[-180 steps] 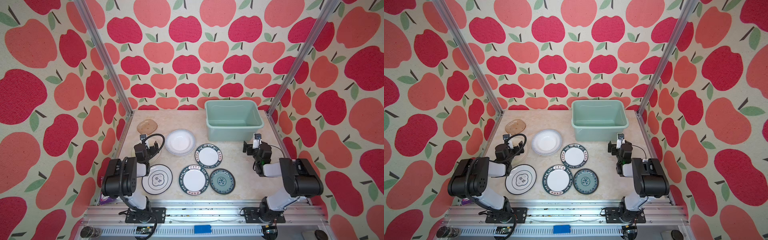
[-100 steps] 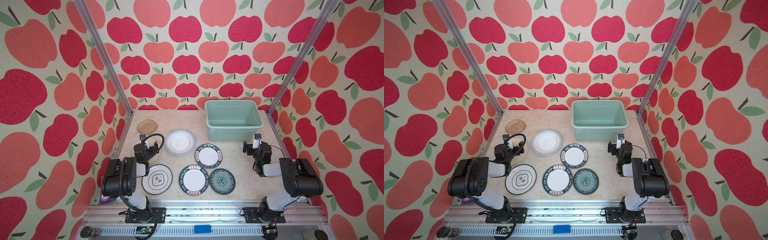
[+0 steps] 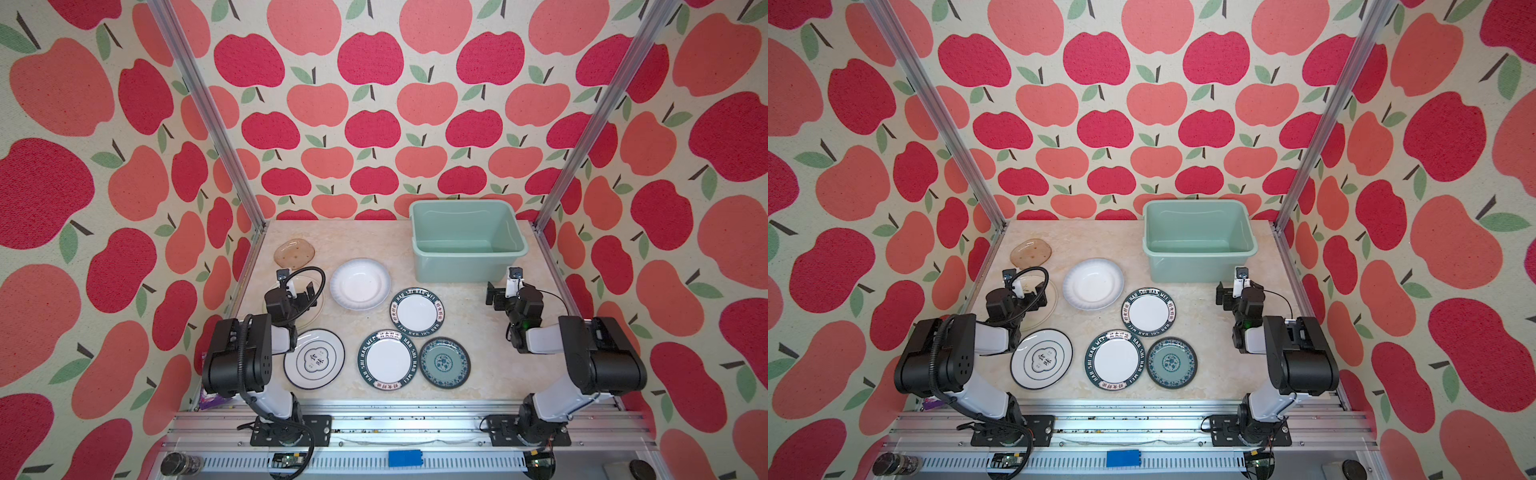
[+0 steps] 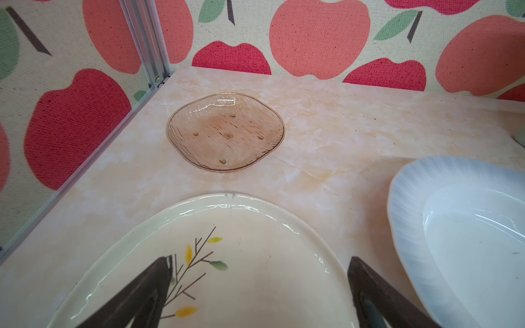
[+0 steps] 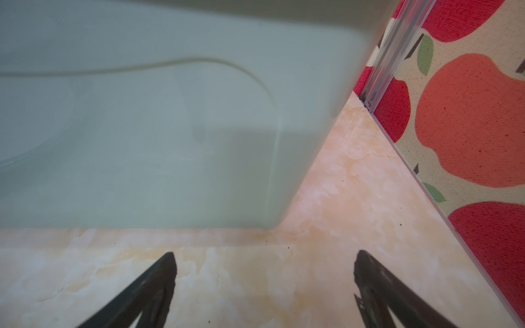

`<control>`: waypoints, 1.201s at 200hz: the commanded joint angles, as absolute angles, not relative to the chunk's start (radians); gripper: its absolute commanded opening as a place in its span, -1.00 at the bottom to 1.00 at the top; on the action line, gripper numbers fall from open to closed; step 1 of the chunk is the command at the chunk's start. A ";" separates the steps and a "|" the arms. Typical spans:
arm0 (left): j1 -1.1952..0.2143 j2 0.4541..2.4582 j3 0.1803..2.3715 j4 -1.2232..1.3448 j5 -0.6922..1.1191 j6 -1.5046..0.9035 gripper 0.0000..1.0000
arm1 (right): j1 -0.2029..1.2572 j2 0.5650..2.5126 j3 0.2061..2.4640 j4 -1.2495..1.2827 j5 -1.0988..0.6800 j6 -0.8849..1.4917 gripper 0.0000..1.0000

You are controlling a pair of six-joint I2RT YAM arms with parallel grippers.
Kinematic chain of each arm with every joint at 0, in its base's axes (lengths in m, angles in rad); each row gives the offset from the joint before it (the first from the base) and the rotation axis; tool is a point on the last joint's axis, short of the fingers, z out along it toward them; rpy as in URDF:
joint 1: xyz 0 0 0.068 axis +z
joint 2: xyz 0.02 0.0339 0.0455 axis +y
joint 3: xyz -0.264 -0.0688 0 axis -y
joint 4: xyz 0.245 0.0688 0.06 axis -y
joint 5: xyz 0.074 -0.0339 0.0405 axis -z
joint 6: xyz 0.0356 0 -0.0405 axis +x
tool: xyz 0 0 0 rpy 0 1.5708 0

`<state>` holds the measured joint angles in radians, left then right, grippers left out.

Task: Place the plates into the plastic bin on the countertop
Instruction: Rotate the plastic bin at the top-right of the table.

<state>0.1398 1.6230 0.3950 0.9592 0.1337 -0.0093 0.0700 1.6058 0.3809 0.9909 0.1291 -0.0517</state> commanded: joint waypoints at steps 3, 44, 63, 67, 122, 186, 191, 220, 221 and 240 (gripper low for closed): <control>0.152 1.587 0.392 0.930 0.180 -0.019 0.98 | 0.074 1.523 0.378 0.914 0.254 -0.018 0.99; 0.168 1.328 0.534 0.487 0.141 -0.101 0.98 | 0.061 1.276 0.581 0.360 0.317 0.166 0.99; 0.182 1.207 0.603 0.302 0.143 -0.155 0.98 | 0.031 1.197 0.726 0.025 0.290 0.428 0.99; 0.184 1.183 0.615 0.261 0.150 -0.160 0.98 | 0.020 1.183 0.748 -0.030 0.260 0.460 0.99; 0.404 0.944 0.702 -0.037 0.324 -0.696 0.98 | -0.022 1.006 0.867 -0.282 -0.092 0.557 0.96; 0.267 0.997 0.860 -0.179 0.446 -0.500 0.98 | 0.056 0.966 1.012 -0.620 -0.093 0.528 0.90; 0.254 1.006 0.881 -0.203 0.446 -0.485 0.98 | 0.070 0.966 1.025 -0.647 -0.080 0.536 0.90; 0.199 1.045 0.974 -0.290 0.453 -0.456 0.95 | 0.126 0.973 1.094 -0.809 -0.027 0.666 0.83; 0.196 1.046 0.978 -0.291 0.452 -0.454 0.95 | 0.128 0.973 1.096 -0.812 -0.026 0.671 0.83; 0.138 1.059 1.021 -0.330 0.433 -0.435 0.97 | 0.196 0.988 1.153 -0.879 0.021 0.739 0.80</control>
